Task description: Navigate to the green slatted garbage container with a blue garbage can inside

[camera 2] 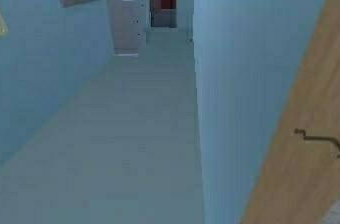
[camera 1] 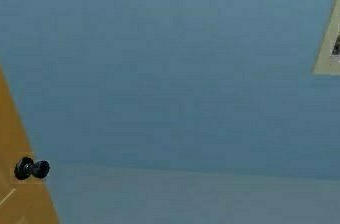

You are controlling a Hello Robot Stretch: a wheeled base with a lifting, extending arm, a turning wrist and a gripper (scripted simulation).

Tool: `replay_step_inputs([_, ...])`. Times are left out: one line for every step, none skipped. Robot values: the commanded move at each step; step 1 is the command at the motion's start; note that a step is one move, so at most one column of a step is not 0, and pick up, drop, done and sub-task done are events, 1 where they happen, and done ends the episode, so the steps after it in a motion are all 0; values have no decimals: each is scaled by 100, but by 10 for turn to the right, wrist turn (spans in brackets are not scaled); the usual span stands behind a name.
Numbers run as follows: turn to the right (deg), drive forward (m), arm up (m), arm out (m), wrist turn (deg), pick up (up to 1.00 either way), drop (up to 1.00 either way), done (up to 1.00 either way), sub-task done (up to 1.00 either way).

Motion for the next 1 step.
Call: replay_step_inputs([450, 0, 0, 0, 0, 0, 0, 0, 0])
